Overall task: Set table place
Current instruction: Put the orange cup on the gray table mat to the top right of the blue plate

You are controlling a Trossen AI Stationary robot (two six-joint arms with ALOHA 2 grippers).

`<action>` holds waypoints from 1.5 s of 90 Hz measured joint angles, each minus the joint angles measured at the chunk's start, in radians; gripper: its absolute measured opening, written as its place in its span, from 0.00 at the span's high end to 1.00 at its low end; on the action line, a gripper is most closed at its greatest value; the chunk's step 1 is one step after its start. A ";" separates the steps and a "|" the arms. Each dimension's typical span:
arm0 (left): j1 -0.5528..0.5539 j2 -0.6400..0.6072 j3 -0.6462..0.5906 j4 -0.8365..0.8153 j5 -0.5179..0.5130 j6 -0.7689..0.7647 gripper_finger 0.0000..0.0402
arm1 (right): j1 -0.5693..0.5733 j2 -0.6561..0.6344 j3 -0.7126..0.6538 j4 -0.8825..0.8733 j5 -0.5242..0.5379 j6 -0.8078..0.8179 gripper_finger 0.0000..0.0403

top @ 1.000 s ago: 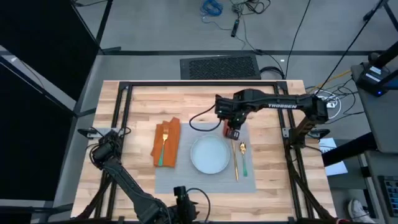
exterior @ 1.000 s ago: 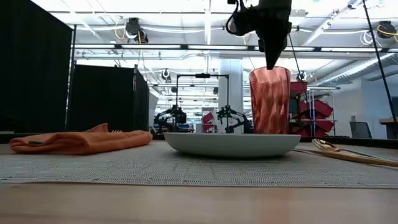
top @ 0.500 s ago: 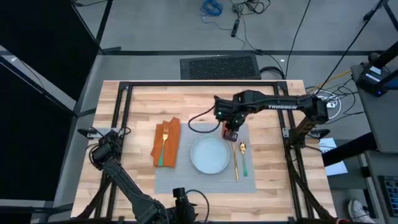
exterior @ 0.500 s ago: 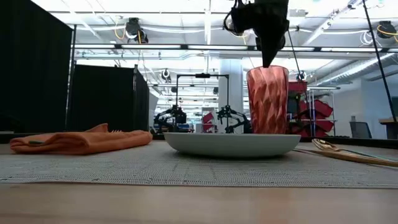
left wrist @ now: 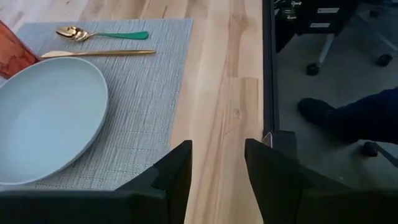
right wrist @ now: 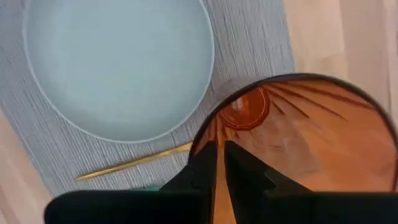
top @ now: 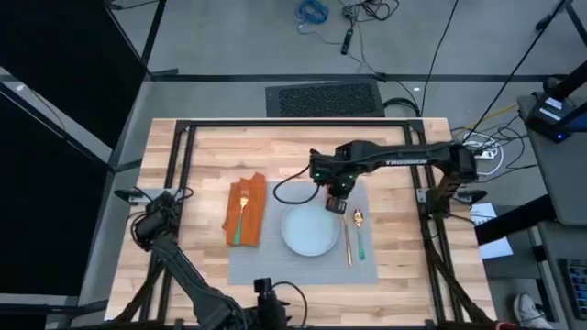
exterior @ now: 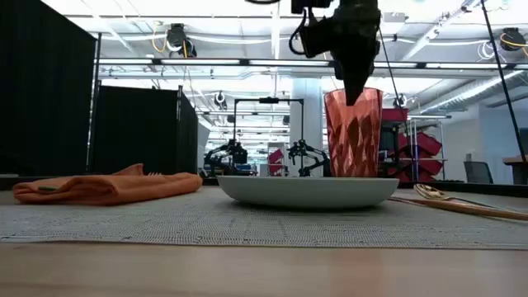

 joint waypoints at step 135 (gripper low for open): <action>-0.001 0.000 0.000 -0.002 0.000 0.008 0.67 | -0.026 -0.031 0.223 -0.127 0.088 -0.077 1.00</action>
